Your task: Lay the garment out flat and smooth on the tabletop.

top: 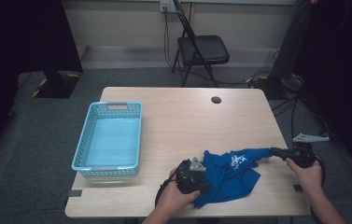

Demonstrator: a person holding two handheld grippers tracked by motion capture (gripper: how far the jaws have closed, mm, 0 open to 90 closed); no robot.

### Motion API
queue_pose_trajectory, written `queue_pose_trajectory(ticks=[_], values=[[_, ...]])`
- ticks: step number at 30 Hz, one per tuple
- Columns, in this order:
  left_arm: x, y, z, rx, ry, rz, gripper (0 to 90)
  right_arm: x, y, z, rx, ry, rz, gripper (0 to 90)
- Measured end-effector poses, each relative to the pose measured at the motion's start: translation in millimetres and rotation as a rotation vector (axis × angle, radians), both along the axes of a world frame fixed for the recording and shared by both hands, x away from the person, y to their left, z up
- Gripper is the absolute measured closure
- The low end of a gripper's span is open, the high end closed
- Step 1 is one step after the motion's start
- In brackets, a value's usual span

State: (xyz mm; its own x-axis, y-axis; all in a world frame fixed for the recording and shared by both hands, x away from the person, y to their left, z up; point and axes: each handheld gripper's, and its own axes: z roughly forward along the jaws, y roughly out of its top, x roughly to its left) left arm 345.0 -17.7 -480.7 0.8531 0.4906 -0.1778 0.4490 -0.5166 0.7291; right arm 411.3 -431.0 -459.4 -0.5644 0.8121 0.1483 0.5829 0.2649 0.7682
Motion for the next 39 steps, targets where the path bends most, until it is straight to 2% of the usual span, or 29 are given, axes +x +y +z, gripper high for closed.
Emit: queue_pose_trajectory(ticks=[7, 12, 19, 23, 26, 29, 31, 34, 37, 39], values=[[1.6, -1.2, -2.2, 0.021, 0.025, -0.02, 72.8, -2.6, -1.1, 0.0, 0.0, -0.001, -0.006, 84.9], [1.1, 0.5, 2.2, 0.019, 0.011, -0.029, 86.6, -3.6, -2.9, 1.1, 0.004, -0.004, -0.012, 84.9], [1.2, 12.0, 15.2, 0.031, -0.028, -0.002, 88.7, -5.0, -1.9, 6.1, 0.001, -0.021, -0.011, 85.8], [3.1, 24.9, 29.5, 0.037, -0.063, 0.022, 88.8, -6.1, -2.1, 11.9, 0.013, -0.026, -0.002, 90.0], [4.6, 37.6, 41.4, 0.04, -0.086, 0.051, 88.8, -7.9, 0.1, 19.2, 0.035, -0.039, 0.007, 88.5], [5.4, 50.6, 50.2, 0.057, -0.1, 0.074, 88.8, -9.4, 9.1, 25.7, 0.046, -0.048, 0.034, 82.7], [5.7, 58.8, 52.7, 0.068, -0.101, 0.091, 88.8, -8.9, 19.7, 27.7, 0.048, -0.042, 0.073, 78.9], [6.9, 71.6, 53.2, 0.079, -0.099, 0.119, 88.9, -8.4, 40.1, 29.9, 0.024, -0.04, 0.136, 76.3], [6.4, 82.2, 52.0, 0.072, -0.088, 0.136, 88.9, -7.2, 60.6, 31.2, -0.001, -0.041, 0.183, 71.1], [4.9, 85.9, 49.8, 0.073, -0.083, 0.137, 88.8, -4.9, 72.9, 30.3, -0.039, -0.045, 0.205, 69.0]])
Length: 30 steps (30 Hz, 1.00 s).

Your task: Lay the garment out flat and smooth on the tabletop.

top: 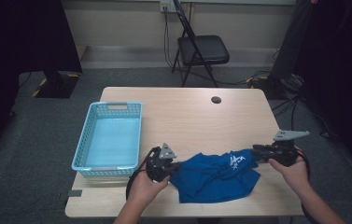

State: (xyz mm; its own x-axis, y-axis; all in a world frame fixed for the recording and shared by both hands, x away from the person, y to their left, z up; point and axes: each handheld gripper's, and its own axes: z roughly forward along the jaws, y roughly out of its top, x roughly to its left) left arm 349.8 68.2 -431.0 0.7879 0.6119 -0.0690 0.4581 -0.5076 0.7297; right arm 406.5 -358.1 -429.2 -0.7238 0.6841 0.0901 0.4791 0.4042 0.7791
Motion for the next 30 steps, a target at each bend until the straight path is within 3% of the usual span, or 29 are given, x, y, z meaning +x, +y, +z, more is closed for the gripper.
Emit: queue_pose_trajectory(ticks=[3, 7, 12, 18, 24, 30], values=[[-3.8, 1.9, -5.7, -0.006, 0.018, -0.006, 88.8, 4.5, 12.6, -4.9, -0.041, 0.001, 0.018, 67.9], [-8.6, 4.9, -13.9, -0.009, 0.036, -0.006, 88.8, 5.5, 18.7, -16.2, -0.065, 0.041, 0.048, 71.2], [-14.7, 8.9, -26.1, -0.022, 0.073, -0.004, 88.7, -4.8, 12.8, -31.5, -0.087, 0.109, 0.074, 76.6], [-19.4, 7.0, -40.7, 0.006, 0.113, -0.009, 86.9, -20.8, 7.1, -49.2, -0.125, 0.153, 0.092, 77.4], [-11.9, 8.6, -30.9, -0.014, 0.071, 0.038, 73.4, -27.4, 7.2, -45.7, -0.13, 0.141, 0.103, 74.9], [-1.5, 7.4, -15.7, -0.035, 0.028, 0.053, 67.1, -30.2, 6.3, -29.2, -0.089, 0.094, 0.101, 74.3]])
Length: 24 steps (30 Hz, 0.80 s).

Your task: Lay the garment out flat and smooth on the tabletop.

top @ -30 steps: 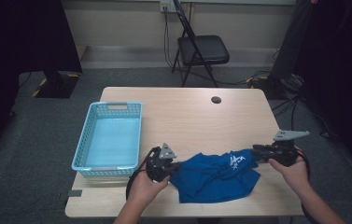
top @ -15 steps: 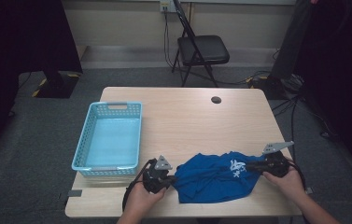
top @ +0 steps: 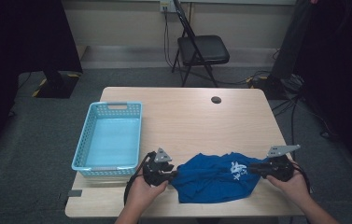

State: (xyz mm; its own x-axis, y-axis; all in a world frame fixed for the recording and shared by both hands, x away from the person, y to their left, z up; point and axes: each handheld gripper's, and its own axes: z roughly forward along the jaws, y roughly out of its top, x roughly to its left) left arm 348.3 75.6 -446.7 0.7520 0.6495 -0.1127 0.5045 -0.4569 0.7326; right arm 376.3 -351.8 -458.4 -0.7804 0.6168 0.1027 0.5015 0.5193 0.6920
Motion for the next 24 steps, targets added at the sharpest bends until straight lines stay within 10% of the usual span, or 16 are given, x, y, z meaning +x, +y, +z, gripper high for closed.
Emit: queue_pose_trajectory(ticks=[16, 24], values=[[34.4, -23.4, -18.6, 0.015, 0.037, 0.019, 64.6, 43.5, -6.6, -2.0, 0.008, -0.04, -0.118, 70.2], [20.3, -33.6, -28.6, 0.049, 0.041, -0.023, 63.0, 20.5, -2.0, -14.5, -0.04, -0.02, -0.06, 67.4]])
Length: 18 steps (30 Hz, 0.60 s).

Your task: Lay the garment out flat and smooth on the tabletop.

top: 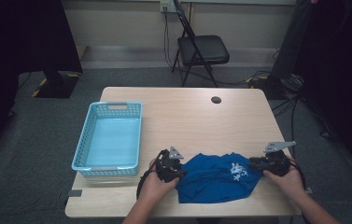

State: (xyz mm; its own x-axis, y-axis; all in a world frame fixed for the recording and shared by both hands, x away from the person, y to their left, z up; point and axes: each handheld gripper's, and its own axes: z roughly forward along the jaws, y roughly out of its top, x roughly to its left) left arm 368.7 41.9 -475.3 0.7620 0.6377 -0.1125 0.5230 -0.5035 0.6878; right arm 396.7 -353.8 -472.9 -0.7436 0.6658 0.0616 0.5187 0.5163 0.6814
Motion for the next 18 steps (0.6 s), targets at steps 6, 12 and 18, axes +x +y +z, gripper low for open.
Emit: queue_pose_trajectory(ticks=[6, 12, 18], values=[[-8.6, 0.9, -4.3, 0.016, 0.006, -0.009, 62.8, -14.8, -3.9, -2.7, -0.041, -0.016, 0.009, 63.2], [-9.9, 0.2, -8.8, 0.021, 0.019, -0.013, 62.6, -13.9, -6.8, -5.3, -0.021, -0.005, 0.006, 61.8], [-4.9, -3.5, -2.9, 0.019, 0.006, -0.01, 62.4, -13.9, -10.3, 5.2, 0.014, -0.034, -0.005, 61.4]])
